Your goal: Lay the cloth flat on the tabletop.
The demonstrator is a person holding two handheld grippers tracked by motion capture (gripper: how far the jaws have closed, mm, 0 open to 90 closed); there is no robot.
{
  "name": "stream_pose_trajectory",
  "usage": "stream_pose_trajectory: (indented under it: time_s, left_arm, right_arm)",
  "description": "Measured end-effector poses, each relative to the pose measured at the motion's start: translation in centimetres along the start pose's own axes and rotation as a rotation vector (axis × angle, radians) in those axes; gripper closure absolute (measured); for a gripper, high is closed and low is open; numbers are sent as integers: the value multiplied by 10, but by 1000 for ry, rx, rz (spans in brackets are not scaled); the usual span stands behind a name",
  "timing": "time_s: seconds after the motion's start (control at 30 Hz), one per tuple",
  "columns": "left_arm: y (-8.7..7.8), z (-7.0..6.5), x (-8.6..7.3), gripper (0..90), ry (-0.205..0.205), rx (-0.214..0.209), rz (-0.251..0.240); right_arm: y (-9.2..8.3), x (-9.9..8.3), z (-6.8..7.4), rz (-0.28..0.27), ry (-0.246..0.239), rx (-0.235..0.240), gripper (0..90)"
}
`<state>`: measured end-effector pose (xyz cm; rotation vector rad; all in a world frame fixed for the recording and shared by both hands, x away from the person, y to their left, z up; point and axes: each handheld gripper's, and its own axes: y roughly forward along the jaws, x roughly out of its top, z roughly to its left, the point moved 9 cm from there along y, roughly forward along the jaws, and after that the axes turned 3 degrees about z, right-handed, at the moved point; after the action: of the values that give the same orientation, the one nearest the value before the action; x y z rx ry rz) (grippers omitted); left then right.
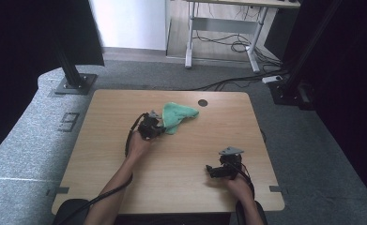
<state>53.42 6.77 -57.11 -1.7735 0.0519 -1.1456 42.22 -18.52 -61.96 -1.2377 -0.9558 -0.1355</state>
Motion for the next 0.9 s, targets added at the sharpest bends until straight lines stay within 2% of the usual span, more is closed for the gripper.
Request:
stream_pose_trajectory:
  time_s: [0.07,0.17,0.2,0.27,0.33,0.37,0.4,0.47,0.5,0.63,0.77,0.9]
  left_arm:
    - [-4,-2,3,876,3,-1,-9]
    - [-23,-6,17,876,5,-9,-56]
    - [-23,-6,17,876,5,-9,-56]
    - [-40,-6,29,876,7,-13,-95]
    - [-46,-6,33,876,7,-10,-108]
    - [-56,-3,39,876,6,-2,-124]
    - [-59,-1,40,876,2,3,-126]
    - [-61,3,40,876,-10,11,-123]
    - [-59,14,34,876,-35,25,-100]
    - [-50,26,19,875,-67,25,-61]
    - [-45,17,11,876,-64,-10,-64]
    - [-54,1,20,876,-39,-44,-91]
  right_arm:
    - [0,0,0,0,0,1,0]
    - [0,0,0,0,0,0,0]
    - [0,0,0,0,0,0,0]
    - [0,0,0,-1,-1,-1,0]
    - [0,0,0,0,-2,0,0]
    - [0,0,0,-1,-2,-1,0]
    - [0,0,0,-1,-2,-1,0]
    - [0,0,0,-1,-1,0,0]
    - [0,0,0,-1,-2,1,0]
    - [0,0,0,-2,0,-1,0]
    - [0,0,0,-1,-1,0,0]
    - [0,0,0,-1,-1,0,0]
